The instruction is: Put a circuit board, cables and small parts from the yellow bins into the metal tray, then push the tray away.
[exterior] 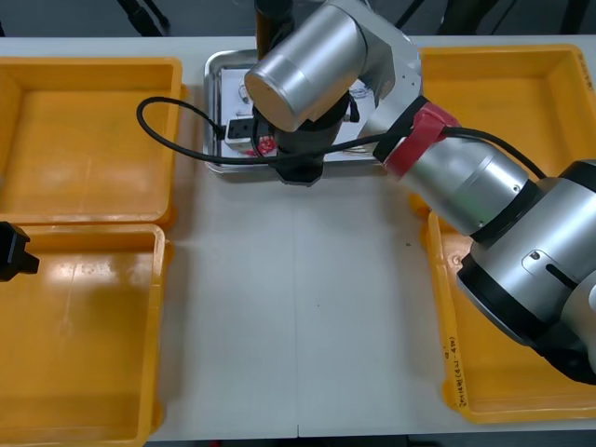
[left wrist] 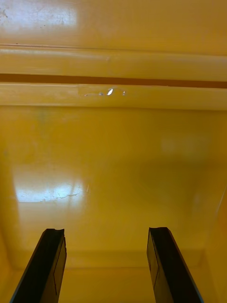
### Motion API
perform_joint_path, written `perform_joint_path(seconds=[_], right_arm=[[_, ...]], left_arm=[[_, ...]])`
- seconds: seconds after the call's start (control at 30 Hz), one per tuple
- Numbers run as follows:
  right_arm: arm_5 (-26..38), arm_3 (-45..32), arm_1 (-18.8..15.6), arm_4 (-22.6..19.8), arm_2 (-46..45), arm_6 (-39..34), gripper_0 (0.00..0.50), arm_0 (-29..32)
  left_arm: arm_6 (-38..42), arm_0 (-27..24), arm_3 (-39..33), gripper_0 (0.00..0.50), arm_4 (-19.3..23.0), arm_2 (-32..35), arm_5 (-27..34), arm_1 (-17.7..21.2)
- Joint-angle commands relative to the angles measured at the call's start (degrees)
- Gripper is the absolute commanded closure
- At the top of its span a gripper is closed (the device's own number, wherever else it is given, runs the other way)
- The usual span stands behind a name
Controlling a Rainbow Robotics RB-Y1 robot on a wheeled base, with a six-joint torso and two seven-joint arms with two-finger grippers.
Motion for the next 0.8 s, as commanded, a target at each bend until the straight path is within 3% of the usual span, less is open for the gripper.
perform_joint_path(seconds=[0.03, 0.27, 0.43, 0.8], right_arm=[[3.2, -5.4, -2.6, -2.1, -4.8, 1.7, 0.000, -3.6], [7.8, -9.2, -7.3, -10.2, -7.6, -2.7, 0.000, -3.5], [11.4, -12.2, -10.9, -15.3, -7.6, -11.6, 0.000, -3.5], [16.9, -16.3, -14.8, -24.1, -7.6, -32.1, 0.000, -3.3]], left_arm=[[-5.2, 1.3, -0.4, 0.000, -0.1, 1.7, 0.4, 2.6], [-5.2, 1.3, -0.4, 0.000, -0.1, 1.7, 0.4, 2.6], [-5.2, 1.3, -0.4, 0.000, -0.1, 1.7, 0.4, 2.6], [-5.2, 1.3, -0.4, 0.000, -0.1, 1.7, 0.4, 2.6]])
